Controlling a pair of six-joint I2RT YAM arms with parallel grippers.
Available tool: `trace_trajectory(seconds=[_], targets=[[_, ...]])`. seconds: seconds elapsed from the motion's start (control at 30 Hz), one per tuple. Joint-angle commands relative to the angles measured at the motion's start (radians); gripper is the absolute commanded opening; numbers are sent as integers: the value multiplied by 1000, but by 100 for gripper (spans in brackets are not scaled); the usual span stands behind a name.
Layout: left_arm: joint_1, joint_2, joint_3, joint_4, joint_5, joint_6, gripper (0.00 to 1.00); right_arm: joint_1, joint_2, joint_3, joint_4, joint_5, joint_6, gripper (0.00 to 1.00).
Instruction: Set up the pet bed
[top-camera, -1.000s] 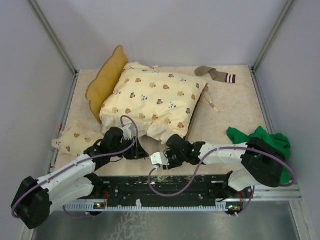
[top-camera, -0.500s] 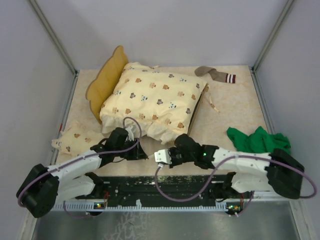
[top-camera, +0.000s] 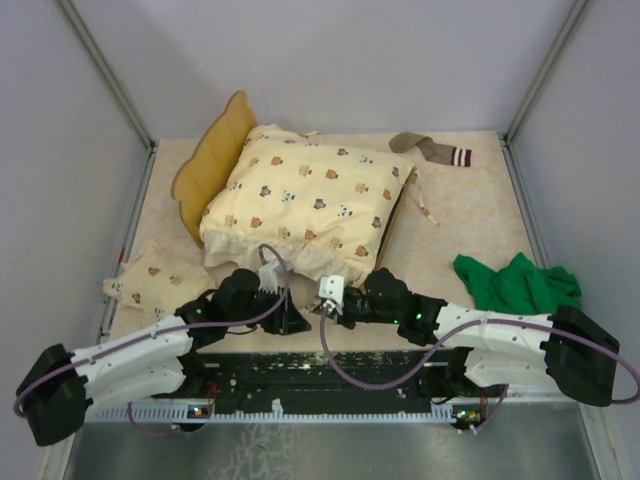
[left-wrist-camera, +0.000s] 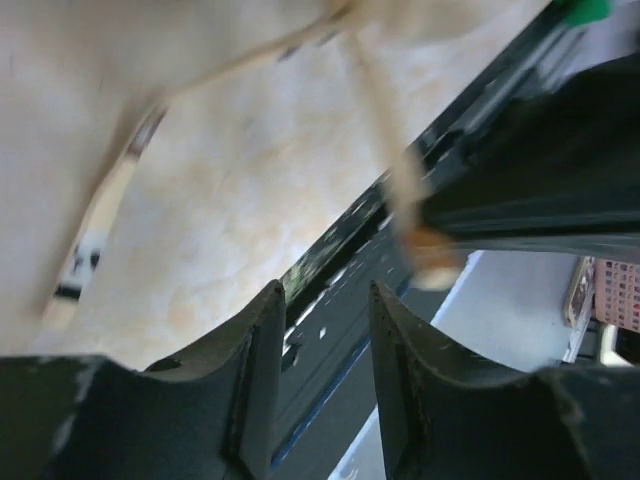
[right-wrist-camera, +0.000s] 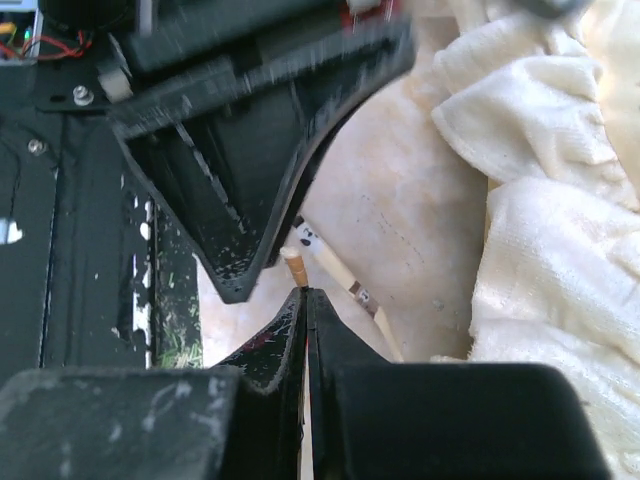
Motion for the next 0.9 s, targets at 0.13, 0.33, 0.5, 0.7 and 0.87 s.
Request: trace_trajectory(seconds=[0.13,0.33,0.5,0.7,0.87], targets=[[-3,-208,116,16,-144,227,49,9,14,64,145,123,209,0],[-3,-216,121,4,-149,252,47,9,1,55,136,132,197,0],[-3,-186,99,86,-48,190,47,9,-4,59,144,131,191,0],[-3,-149,91,119,-55,148,45,9,-1,64,139,118,188,0],[-3,-131,87,147,-55,121,33,9,1,65,142,119,194,0]])
